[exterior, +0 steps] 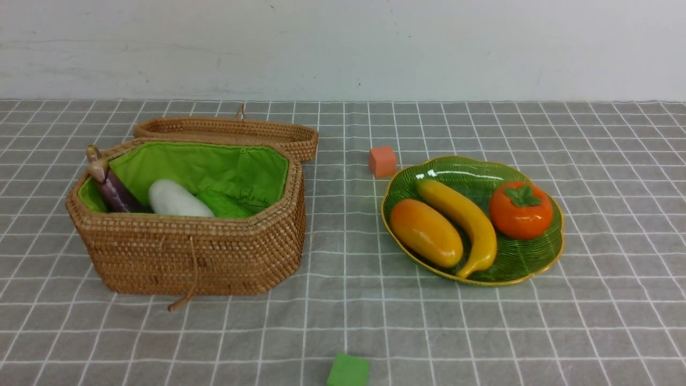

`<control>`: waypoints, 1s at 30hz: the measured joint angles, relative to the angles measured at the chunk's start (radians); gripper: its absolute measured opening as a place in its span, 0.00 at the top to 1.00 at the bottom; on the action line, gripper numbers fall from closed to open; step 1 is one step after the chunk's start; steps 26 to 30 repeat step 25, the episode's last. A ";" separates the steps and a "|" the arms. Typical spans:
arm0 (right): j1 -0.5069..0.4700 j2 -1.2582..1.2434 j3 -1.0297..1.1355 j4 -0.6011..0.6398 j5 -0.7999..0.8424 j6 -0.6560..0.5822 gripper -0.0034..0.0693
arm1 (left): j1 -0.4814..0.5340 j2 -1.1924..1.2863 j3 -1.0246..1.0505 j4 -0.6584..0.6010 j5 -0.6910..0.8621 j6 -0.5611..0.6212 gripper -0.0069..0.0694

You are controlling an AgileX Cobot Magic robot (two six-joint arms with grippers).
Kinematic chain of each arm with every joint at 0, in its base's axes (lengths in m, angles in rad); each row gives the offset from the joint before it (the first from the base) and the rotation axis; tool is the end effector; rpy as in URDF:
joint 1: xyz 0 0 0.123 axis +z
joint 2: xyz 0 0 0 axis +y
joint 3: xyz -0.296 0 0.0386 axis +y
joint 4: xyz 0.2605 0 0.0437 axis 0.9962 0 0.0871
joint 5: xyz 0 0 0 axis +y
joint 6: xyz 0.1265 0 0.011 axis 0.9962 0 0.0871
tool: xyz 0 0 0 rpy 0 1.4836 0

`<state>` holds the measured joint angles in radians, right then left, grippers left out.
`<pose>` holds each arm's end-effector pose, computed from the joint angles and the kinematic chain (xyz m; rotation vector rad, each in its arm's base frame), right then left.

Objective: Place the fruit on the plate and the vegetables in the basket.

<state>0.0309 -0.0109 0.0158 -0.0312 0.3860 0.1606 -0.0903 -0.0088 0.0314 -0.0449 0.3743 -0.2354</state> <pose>0.0855 0.0011 0.1628 0.1026 1.8727 0.1009 0.0855 -0.0098 0.1581 -0.1650 1.8816 -0.2672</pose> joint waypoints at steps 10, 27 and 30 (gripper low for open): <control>0.000 0.000 0.000 0.000 0.000 0.000 0.90 | 0.008 0.000 0.000 0.035 0.000 0.000 0.92; 0.000 0.000 0.000 0.000 0.000 0.000 0.88 | 0.008 0.000 0.000 0.036 0.000 0.000 0.91; 0.000 0.000 0.000 0.000 0.000 0.000 0.88 | 0.008 0.000 0.000 0.036 0.000 0.000 0.91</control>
